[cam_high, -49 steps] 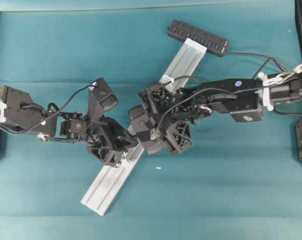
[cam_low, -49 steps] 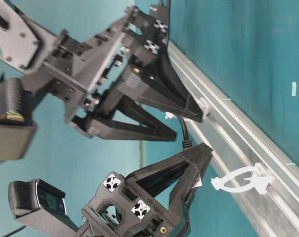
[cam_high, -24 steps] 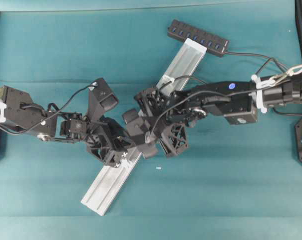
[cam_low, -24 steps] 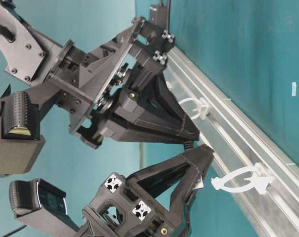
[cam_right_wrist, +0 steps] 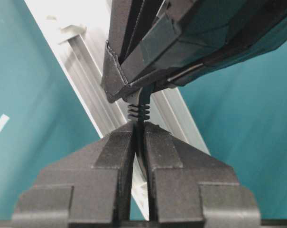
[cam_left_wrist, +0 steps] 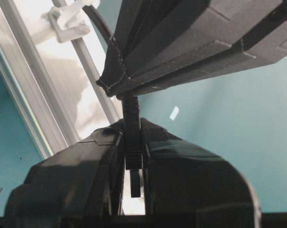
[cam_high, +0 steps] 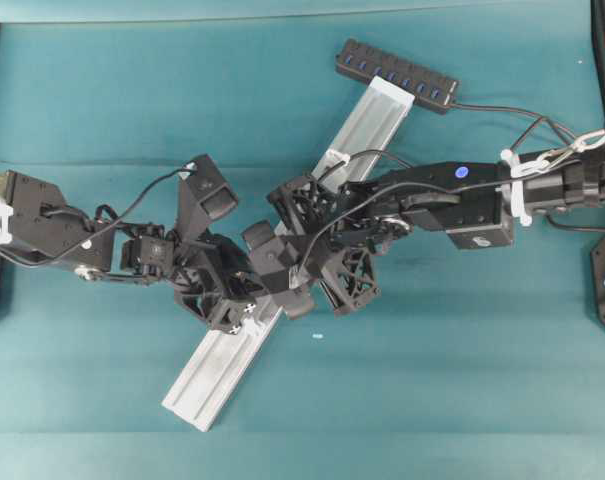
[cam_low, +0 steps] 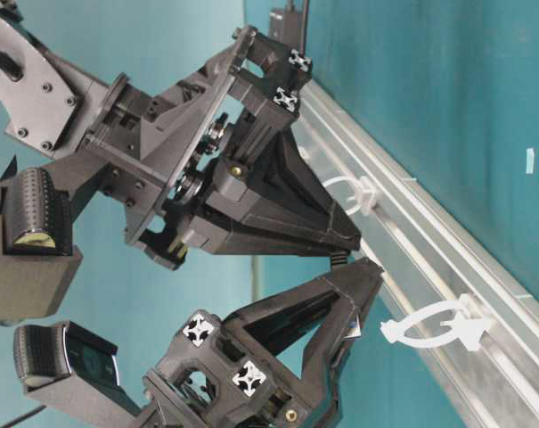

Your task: Pass the USB cable through three rings with both arms.

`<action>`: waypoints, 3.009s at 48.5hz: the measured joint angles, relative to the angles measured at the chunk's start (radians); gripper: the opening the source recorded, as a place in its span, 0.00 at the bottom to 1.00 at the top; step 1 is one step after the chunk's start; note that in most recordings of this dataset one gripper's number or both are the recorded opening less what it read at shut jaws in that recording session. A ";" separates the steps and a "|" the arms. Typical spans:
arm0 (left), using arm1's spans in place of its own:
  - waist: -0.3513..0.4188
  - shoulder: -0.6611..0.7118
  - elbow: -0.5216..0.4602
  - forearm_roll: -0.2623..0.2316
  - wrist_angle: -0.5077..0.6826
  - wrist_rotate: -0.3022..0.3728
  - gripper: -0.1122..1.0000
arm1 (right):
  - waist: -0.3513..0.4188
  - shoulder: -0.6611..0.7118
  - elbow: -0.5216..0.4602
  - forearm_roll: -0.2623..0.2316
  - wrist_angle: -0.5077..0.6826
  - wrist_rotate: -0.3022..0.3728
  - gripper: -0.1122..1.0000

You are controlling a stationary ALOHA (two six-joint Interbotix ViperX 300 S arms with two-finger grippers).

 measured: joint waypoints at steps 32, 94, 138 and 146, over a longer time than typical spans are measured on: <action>-0.018 -0.218 0.114 0.000 0.048 0.002 0.94 | -0.002 0.008 -0.012 -0.067 0.037 -0.069 0.17; -0.124 -0.726 0.278 0.000 0.342 -0.015 0.93 | 0.061 0.064 -0.074 -0.072 0.074 -0.252 0.17; -0.123 -0.759 0.287 0.000 0.393 -0.023 0.93 | 0.098 0.110 -0.138 -0.032 0.075 -0.252 0.17; -0.124 -0.759 0.287 0.002 0.394 -0.026 0.93 | 0.110 0.114 -0.147 -0.031 0.075 -0.252 0.17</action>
